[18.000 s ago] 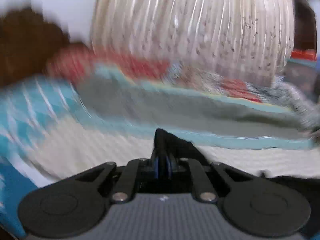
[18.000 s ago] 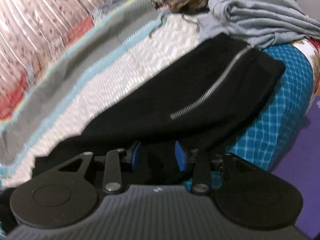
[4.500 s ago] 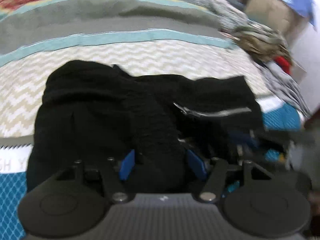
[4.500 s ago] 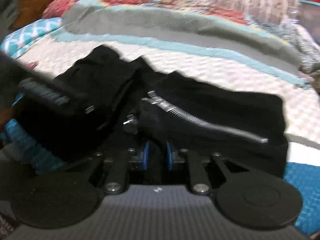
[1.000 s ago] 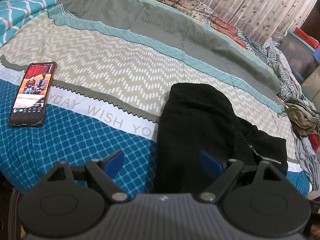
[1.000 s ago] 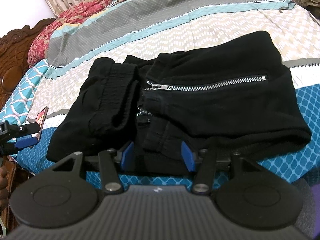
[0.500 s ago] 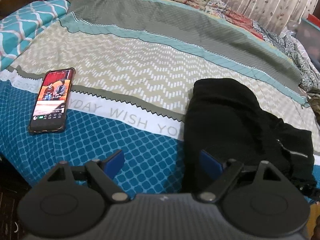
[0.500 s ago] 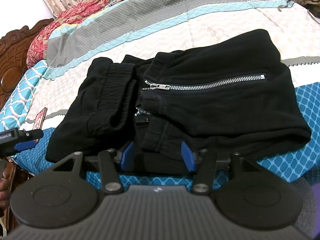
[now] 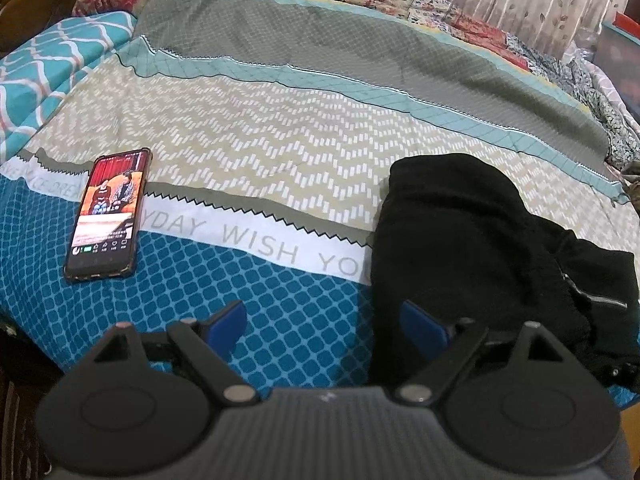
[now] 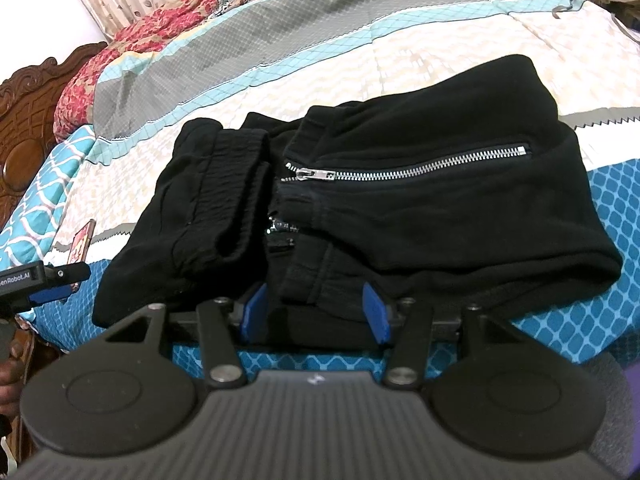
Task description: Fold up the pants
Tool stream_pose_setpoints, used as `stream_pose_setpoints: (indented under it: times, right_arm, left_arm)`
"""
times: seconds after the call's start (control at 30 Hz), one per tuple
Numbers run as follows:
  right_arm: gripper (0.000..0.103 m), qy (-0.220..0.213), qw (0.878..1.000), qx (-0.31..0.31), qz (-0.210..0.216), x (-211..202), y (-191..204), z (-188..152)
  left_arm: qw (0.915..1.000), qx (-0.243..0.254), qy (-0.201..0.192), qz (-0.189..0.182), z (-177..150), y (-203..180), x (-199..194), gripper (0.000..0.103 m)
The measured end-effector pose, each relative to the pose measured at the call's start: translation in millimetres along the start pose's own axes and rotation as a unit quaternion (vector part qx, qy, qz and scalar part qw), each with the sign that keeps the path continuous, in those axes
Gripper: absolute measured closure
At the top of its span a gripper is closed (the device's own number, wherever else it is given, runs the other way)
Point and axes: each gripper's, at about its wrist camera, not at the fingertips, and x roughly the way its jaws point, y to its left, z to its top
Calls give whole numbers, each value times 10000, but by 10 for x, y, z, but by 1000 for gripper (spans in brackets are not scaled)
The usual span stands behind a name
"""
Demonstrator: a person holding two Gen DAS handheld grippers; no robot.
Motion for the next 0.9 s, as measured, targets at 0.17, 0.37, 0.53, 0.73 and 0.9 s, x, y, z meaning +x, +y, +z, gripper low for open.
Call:
stream_pose_setpoints:
  times: [0.17, 0.37, 0.53, 0.73, 0.9]
  right_arm:
    - [48, -29, 10000, 29, 23, -11, -19, 10]
    - [48, -36, 10000, 41, 47, -13, -37, 20]
    - [48, -60, 10000, 23, 70, -21, -33, 25]
    - [48, -189, 9994, -241, 147, -49, 54, 34]
    - [48, -218, 9991, -321, 179, -29, 102, 38]
  left_arm:
    - [10000, 75, 8, 42, 27, -39, 20, 15]
    - [9998, 150, 20, 91, 56, -71, 44, 15]
    - [9998, 191, 35, 106, 72, -90, 59, 15]
    - [9998, 141, 28, -121, 125, -89, 63, 14]
    - [9917, -528, 236, -1149, 234, 86, 177, 10]
